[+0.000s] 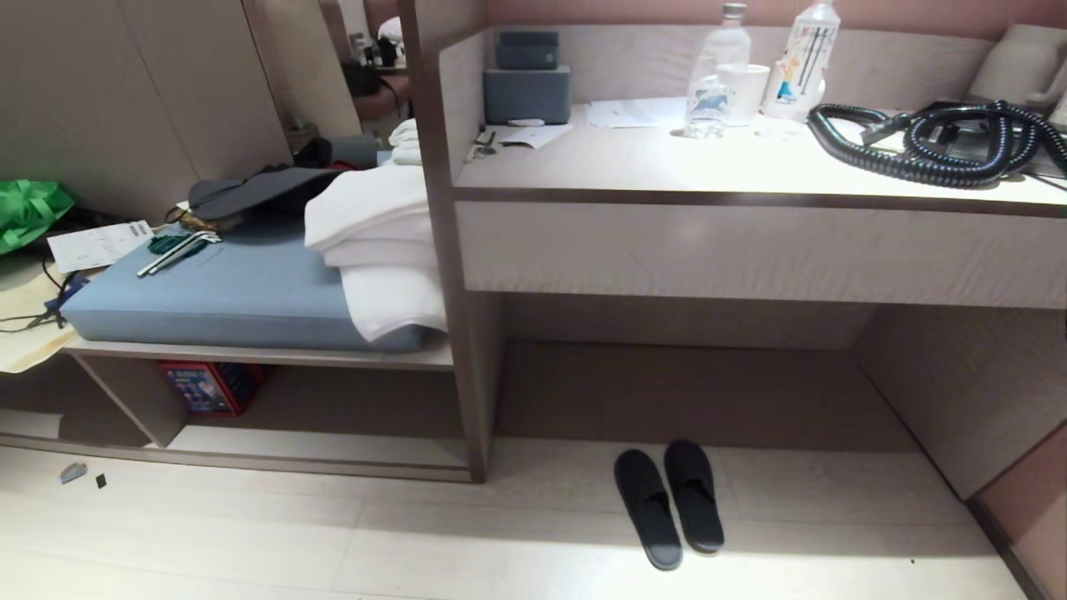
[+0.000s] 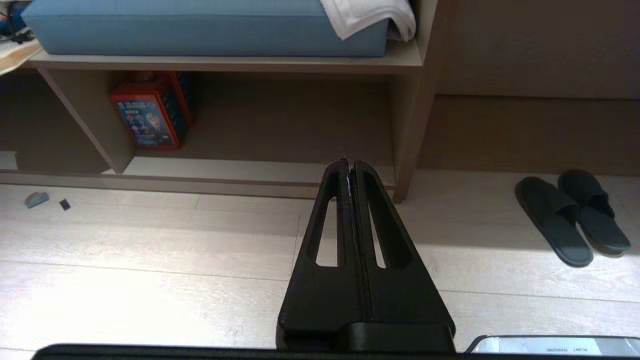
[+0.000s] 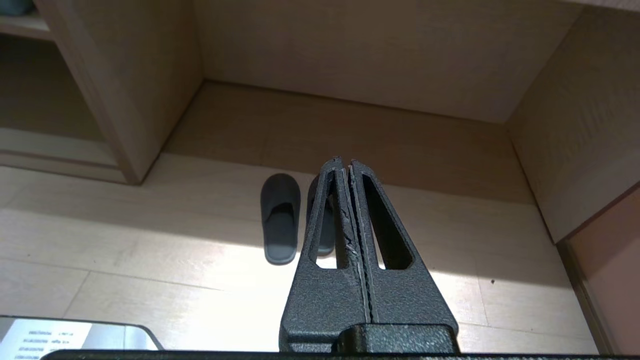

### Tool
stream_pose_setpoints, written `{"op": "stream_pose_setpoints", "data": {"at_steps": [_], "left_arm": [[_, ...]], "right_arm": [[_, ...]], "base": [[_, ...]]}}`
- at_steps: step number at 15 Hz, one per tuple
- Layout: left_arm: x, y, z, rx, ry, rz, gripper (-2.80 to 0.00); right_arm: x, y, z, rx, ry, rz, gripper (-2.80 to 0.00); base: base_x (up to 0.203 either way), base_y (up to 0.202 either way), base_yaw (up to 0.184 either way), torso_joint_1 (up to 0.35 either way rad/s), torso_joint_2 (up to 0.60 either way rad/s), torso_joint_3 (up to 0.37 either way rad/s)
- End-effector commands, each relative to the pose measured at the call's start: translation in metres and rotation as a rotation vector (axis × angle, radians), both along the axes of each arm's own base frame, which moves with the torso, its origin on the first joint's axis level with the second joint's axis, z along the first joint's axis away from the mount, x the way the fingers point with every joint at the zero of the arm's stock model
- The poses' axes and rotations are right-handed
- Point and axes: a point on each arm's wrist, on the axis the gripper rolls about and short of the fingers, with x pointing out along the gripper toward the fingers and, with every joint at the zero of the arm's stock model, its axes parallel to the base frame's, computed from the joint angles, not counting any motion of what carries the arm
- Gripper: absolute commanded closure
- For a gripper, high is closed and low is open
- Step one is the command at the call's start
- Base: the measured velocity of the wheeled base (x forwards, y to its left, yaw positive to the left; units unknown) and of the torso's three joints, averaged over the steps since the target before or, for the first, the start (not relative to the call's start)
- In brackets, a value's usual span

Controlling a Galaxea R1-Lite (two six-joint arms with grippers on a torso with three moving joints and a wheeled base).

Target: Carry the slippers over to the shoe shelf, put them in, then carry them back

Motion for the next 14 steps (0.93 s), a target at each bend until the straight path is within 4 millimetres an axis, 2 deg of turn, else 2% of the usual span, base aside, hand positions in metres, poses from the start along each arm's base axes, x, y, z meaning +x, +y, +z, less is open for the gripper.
{"op": "stream_pose_setpoints", "data": {"at_steps": [1,6,14], "left_arm": [[0.0001,0.0,0.0001,-0.001,0.001,0.0,0.0],[0.0001,0.0,0.0001,0.001,0.001,0.0,0.0],[0.0001,0.0,0.0001,0.0,0.001,0.0,0.0]], "right_arm": [[0.0002,0.0,-0.0004,-0.001,0.003,0.001,0.0],[0.0002,0.0,-0.0004,-0.001,0.003,0.0,0.0],[0.0001,0.0,0.0,-0.001,0.001,0.001,0.0]], "base": [[0.0,0.0,0.0,0.003,0.0,0.201],[0.0,0.0,0.0,0.003,0.0,0.18],[0.0,0.0,0.0,0.001,0.0,0.012]]}}
